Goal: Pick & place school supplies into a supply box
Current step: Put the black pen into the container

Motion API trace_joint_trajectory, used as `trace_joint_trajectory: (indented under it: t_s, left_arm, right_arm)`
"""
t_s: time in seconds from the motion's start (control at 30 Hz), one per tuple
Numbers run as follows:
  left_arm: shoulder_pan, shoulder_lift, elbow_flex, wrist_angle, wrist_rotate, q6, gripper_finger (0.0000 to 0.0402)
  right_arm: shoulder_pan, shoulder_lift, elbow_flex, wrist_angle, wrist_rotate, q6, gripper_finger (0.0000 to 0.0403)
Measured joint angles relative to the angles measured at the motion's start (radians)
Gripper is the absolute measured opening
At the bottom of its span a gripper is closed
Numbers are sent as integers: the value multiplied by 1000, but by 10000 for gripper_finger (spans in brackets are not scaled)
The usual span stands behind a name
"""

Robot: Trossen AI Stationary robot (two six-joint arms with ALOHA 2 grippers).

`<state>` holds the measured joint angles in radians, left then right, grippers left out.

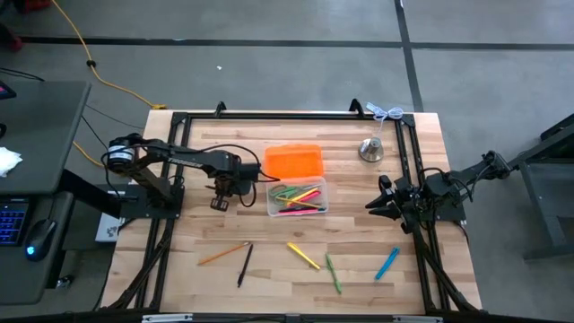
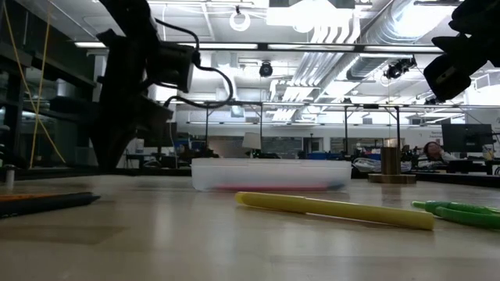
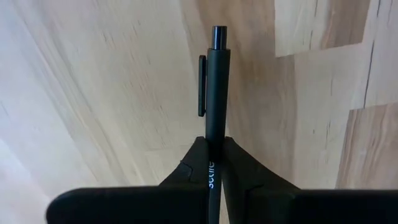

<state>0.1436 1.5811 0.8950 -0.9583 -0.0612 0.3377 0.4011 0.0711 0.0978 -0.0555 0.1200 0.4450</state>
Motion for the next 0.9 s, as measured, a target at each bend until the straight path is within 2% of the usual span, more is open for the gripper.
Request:
trace_joint_trajectory:
  t_s: [0.23, 0.33, 0.5, 0.9]
  left_arm:
    - [0, -1, 3, -21, 7, -29, 46]
    - [0, -1, 40, -81, 26, -58, 46]
    - [0, -1, 157, -186, 37, -108, 46]
    - [0, -2, 513, -275, 220, -259, 46]
  right_arm:
    - [0, 0, 0, 0, 0, 0, 74]
    - [0, 0, 0, 0, 0, 0, 74]
    - [0, 0, 0, 0, 0, 0, 74]
    - [0, 0, 0, 0, 0, 0, 74]
